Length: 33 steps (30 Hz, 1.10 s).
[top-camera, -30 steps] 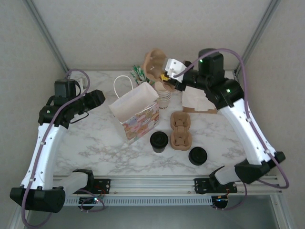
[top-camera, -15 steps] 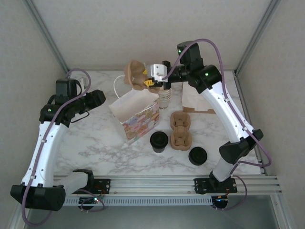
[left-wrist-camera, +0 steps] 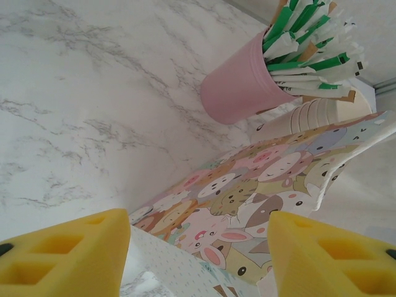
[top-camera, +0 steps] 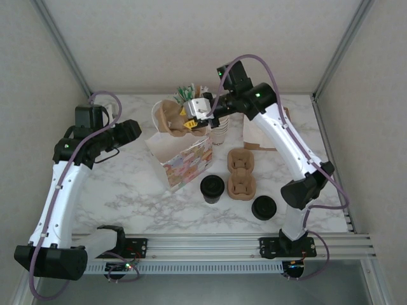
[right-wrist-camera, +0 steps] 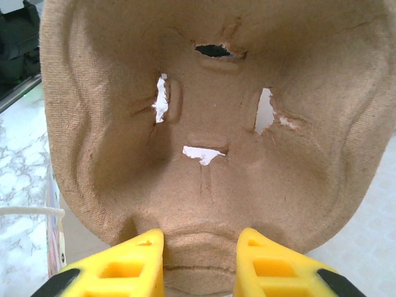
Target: Pack the takeout coffee
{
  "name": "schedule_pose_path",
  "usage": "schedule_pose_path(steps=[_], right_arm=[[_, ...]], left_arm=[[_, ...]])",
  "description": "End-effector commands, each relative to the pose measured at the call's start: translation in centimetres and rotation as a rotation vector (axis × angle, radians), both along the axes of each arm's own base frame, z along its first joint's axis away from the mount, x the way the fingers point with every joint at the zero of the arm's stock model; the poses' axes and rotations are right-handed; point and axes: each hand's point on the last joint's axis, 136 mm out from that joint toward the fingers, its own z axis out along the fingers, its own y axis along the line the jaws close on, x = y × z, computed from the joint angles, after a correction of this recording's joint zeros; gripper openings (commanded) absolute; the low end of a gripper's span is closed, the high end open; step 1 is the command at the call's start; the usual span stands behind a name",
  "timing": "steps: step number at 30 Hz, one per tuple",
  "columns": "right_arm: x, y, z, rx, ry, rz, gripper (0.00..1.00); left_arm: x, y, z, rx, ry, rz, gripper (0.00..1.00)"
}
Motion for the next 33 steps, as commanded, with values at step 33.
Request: schedule_pose_path(steps=[33], right_arm=[[0.3,1.7,-2.7,-0.143,-0.215,0.024,0.26]], left_arm=[[0.2,-0.6,1.1,0.037,-0.014,-0.084,0.85]])
